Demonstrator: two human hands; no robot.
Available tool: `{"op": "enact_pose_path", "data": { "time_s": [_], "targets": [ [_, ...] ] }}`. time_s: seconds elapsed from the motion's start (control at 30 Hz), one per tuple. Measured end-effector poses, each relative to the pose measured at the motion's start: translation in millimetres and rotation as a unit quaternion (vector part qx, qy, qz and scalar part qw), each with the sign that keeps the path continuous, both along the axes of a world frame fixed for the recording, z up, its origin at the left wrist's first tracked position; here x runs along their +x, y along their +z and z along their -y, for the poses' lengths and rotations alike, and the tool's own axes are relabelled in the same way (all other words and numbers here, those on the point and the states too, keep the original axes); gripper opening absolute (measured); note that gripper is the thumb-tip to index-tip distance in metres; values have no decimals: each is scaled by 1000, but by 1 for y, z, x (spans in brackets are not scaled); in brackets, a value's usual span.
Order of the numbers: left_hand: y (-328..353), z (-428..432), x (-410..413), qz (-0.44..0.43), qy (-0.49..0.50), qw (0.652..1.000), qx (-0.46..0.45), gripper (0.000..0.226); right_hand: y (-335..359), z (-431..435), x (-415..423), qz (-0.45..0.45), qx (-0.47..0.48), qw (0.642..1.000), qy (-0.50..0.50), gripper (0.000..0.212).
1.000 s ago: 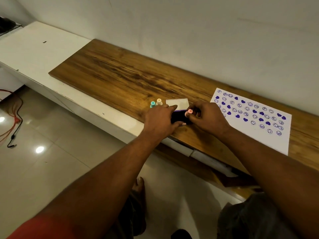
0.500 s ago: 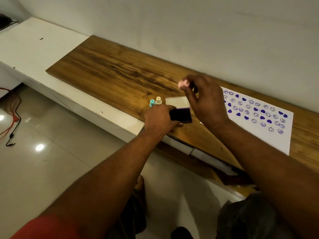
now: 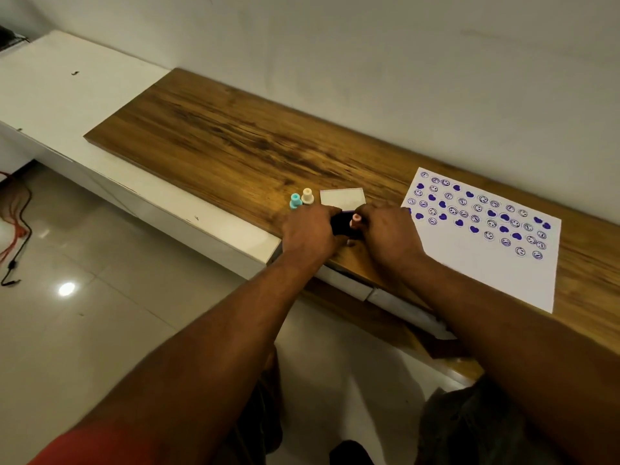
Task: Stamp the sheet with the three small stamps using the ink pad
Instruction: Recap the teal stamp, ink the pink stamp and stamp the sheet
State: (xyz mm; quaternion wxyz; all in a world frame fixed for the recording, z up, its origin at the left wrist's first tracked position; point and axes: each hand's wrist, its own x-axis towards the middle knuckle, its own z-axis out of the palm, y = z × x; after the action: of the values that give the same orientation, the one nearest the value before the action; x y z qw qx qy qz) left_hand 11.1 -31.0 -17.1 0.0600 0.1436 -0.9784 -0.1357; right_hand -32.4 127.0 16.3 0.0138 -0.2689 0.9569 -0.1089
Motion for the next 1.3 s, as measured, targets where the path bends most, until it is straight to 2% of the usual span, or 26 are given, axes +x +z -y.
{"op": "enact_pose_path", "data": {
  "time_s": [0.07, 0.17, 0.23, 0.4, 0.47, 0.53, 0.63, 0.73, 0.8, 1.0, 1.17, 1.3],
  "targets": [
    [0, 1, 0, -3, -5, 1000, -1, 65, -3, -6, 6, 37, -82, 995, -35, 30],
    [1, 0, 0, -9, -7, 1000, -2, 66, -5, -8, 9, 55, -125, 989, -47, 30],
    [2, 0, -1, -12, -4, 1000, -1, 65, 0, -6, 4, 47, -88, 994, -31, 29],
    [6, -2, -1, -1, 3, 1000, -7, 61, 15, 9, -4, -4, 97, 995, 8, 31],
    [11, -3, -2, 13, 5, 1000, -16, 61, 13, 11, -4, -2, 93, 996, 2, 32],
    [15, -5, -4, 28, 7, 999, -37, 64, 14, 5, -4, 37, -18, 999, -24, 28],
    [15, -8, -6, 34, 4, 998, -57, 71, 22, -17, -10, 59, -214, 972, -74, 29],
    [18, -17, -10, 32, -11, 997, -72, 85, 33, -54, -22, 56, -298, 947, -103, 30],
    [22, -30, -13, 24, -28, 997, -75, 86, 35, -88, -30, 40, -294, 948, -116, 22],
    [16, -95, -16, -41, -126, 990, -55, 83, 19, -161, -47, 40, -236, 959, -153, 28],
    [1, -127, -25, -21, -140, 989, -51, 82, 0, -162, -51, 18, -185, 976, -113, 24],
    [-6, -136, -30, -20, -147, 988, -49, 82, -5, -153, -58, 29, -159, 980, -117, 27]
  ]
}}
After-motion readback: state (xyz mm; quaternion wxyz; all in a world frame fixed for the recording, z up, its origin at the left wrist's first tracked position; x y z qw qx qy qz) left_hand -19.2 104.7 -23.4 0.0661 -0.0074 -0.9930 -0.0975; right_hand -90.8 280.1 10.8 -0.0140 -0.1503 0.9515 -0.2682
